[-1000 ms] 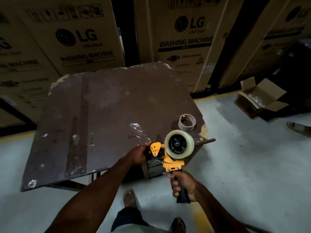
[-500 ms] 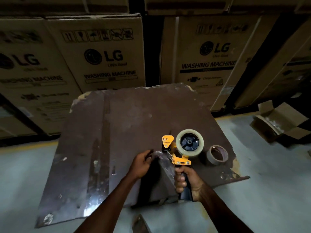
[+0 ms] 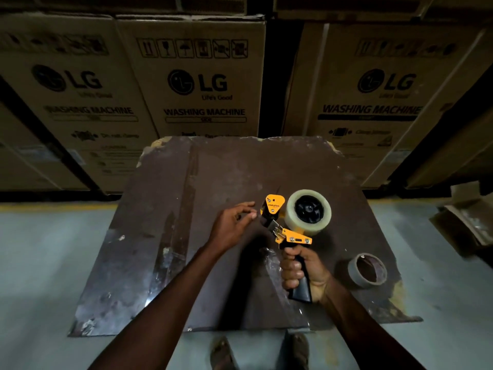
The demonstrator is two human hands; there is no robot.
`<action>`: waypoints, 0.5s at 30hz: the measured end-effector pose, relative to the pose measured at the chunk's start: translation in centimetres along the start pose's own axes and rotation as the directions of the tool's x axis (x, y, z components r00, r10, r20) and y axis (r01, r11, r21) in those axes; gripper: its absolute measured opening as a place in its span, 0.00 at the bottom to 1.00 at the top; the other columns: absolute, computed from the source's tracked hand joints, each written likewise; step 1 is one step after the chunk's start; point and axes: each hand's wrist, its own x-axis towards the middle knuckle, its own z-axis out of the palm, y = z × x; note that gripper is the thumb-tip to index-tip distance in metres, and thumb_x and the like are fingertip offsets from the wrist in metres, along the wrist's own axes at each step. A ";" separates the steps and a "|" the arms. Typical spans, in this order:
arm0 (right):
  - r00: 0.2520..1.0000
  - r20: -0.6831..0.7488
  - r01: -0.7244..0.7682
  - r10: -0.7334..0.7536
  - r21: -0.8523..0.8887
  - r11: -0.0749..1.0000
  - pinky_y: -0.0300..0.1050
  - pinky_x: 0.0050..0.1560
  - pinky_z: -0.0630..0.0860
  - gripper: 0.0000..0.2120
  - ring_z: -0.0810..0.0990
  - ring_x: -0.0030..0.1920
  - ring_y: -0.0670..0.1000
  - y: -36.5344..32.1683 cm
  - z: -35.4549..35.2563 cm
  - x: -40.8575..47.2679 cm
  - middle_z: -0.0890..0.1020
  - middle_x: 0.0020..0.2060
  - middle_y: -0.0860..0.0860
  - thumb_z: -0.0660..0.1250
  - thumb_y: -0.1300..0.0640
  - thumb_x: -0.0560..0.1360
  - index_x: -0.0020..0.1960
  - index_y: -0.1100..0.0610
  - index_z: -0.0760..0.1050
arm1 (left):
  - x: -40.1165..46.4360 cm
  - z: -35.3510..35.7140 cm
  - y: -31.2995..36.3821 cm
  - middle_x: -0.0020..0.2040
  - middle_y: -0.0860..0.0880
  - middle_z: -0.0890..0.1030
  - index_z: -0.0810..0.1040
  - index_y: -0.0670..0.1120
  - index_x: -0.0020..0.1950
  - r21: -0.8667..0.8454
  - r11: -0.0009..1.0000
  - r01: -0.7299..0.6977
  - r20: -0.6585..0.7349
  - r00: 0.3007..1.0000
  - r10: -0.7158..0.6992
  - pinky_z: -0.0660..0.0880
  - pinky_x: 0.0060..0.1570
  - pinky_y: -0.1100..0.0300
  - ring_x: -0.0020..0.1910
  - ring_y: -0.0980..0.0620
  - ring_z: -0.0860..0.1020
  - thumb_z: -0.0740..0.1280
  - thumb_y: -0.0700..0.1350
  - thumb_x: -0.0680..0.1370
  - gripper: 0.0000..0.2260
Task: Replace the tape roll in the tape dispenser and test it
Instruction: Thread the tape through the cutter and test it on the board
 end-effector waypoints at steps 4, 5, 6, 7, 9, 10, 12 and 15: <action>0.997 0.042 -0.070 0.071 -0.034 0.997 0.39 0.24 0.67 0.14 0.67 0.19 0.45 -2.2 -1.1 -1.2 0.68 0.22 0.46 0.75 0.60 0.67 0.35 0.55 0.68 | 0.7 1.0 1.7 0.65 0.49 0.78 0.82 0.46 0.47 -0.027 1.000 0.003 0.073 0.997 -0.001 0.74 0.63 0.56 0.63 0.57 0.77 0.67 0.38 0.78 0.05; 0.994 0.056 -0.091 0.093 -0.041 0.995 0.39 0.23 0.67 0.14 0.67 0.19 0.45 -2.7 -1.4 -1.6 0.68 0.22 0.46 0.75 0.60 0.66 0.34 0.55 0.69 | 0.7 1.3 2.0 0.64 0.49 0.79 0.80 0.47 0.46 -0.017 1.000 -0.002 0.098 0.995 0.004 0.74 0.63 0.57 0.63 0.58 0.77 0.66 0.38 0.79 0.06; 0.991 0.068 -0.113 0.116 -0.047 0.992 0.39 0.23 0.68 0.14 0.67 0.19 0.45 -3.3 -1.7 -2.0 0.68 0.22 0.47 0.76 0.61 0.66 0.34 0.55 0.69 | 0.5 1.7 2.4 0.61 0.51 0.80 0.78 0.50 0.46 -0.003 1.000 -0.009 0.113 0.994 0.009 0.75 0.60 0.60 0.60 0.60 0.78 0.65 0.38 0.79 0.07; 0.987 0.078 -0.136 0.140 -0.054 0.989 0.39 0.24 0.67 0.14 0.67 0.19 0.45 -3.9 -2.0 -2.3 0.68 0.22 0.47 0.76 0.61 0.65 0.34 0.55 0.69 | 0.4 2.0 2.7 0.55 0.54 0.82 0.76 0.52 0.46 0.010 1.000 -0.017 0.124 0.992 0.016 0.75 0.56 0.62 0.54 0.63 0.78 0.64 0.39 0.80 0.08; 0.979 0.084 -0.178 0.186 -0.093 0.980 0.38 0.24 0.67 0.15 0.67 0.19 0.45 -5.1 -2.3 -2.6 0.68 0.22 0.47 0.75 0.61 0.65 0.33 0.55 0.68 | 0.3 2.5 2.9 0.45 0.57 0.79 0.75 0.53 0.47 0.026 0.999 -0.019 0.137 0.990 0.015 0.73 0.49 0.63 0.45 0.65 0.76 0.63 0.40 0.81 0.08; 0.974 0.087 -0.199 0.211 -0.121 0.972 0.38 0.24 0.66 0.14 0.67 0.19 0.45 -5.5 -2.6 -2.7 0.67 0.22 0.47 0.75 0.60 0.66 0.33 0.55 0.68 | 0.4 2.5 2.9 0.43 0.56 0.78 0.74 0.53 0.47 0.019 1.000 -0.012 0.126 0.992 0.009 0.72 0.49 0.63 0.44 0.64 0.76 0.63 0.39 0.81 0.08; 0.960 0.099 -0.246 0.262 -0.148 0.958 0.38 0.25 0.67 0.13 0.67 0.20 0.46 -6.1 -3.1 -2.6 0.68 0.22 0.47 0.74 0.60 0.67 0.34 0.55 0.69 | 0.7 1.9 2.9 0.45 0.53 0.78 0.74 0.51 0.49 -0.026 1.000 0.006 0.089 0.996 -0.003 0.74 0.54 0.59 0.46 0.62 0.78 0.62 0.38 0.81 0.08; 0.939 0.090 -0.312 0.331 -0.177 0.934 0.38 0.27 0.67 0.11 0.68 0.20 0.46 -6.2 -3.4 -2.2 0.68 0.23 0.47 0.73 0.60 0.68 0.35 0.54 0.70 | 1.4 0.4 3.1 0.44 0.48 0.79 0.74 0.45 0.50 -0.120 0.991 0.060 0.137 0.990 -0.044 0.77 0.57 0.57 0.45 0.59 0.81 0.61 0.36 0.81 0.05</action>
